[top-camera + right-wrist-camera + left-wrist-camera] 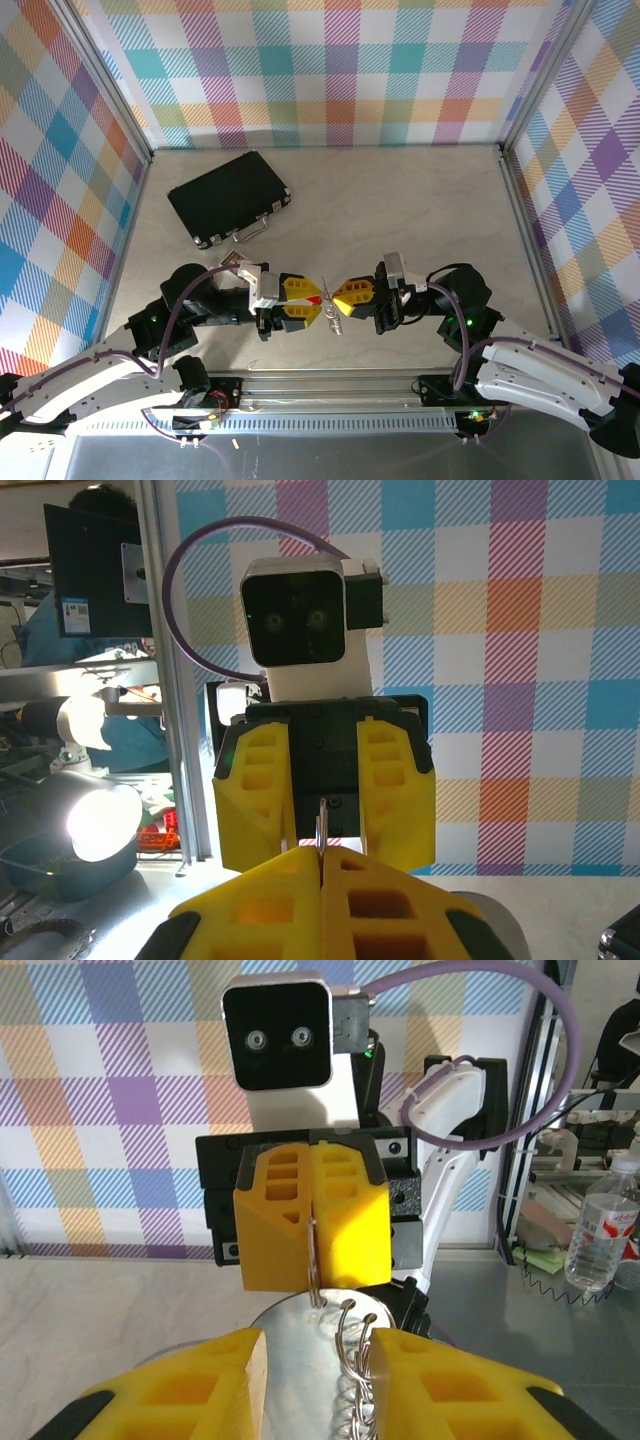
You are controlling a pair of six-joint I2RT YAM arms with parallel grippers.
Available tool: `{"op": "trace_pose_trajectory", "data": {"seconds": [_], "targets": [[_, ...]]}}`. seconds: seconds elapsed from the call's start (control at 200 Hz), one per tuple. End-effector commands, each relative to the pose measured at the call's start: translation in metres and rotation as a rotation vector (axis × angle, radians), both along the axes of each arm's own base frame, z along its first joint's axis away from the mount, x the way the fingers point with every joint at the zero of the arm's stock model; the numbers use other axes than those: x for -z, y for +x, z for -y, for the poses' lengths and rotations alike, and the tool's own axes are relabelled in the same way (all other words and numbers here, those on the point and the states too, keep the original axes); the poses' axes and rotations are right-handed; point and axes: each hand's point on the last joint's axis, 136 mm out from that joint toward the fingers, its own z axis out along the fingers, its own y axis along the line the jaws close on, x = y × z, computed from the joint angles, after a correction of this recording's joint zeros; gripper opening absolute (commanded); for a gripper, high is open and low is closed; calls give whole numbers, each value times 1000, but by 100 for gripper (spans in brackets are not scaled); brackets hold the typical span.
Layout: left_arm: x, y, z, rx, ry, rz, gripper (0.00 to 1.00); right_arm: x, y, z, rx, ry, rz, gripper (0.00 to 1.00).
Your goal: Put the keys on the keyring
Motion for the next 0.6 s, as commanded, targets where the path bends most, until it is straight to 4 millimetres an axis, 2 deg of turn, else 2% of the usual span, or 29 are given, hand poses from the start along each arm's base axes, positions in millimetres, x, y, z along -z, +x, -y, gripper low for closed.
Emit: {"op": "trace_pose_trajectory", "data": {"seconds": [0.0,0.48,0.595], "targets": [[-12,-8,2,47,-52,9,31,-11,-8,5,-26,56,27,0],[-15,-7,12,76,-70,-2,25,-7,-8,4,-28,39,31,0],[-17,-7,13,80,-82,-3,20,-6,-8,6,-23,38,34,0]]}}
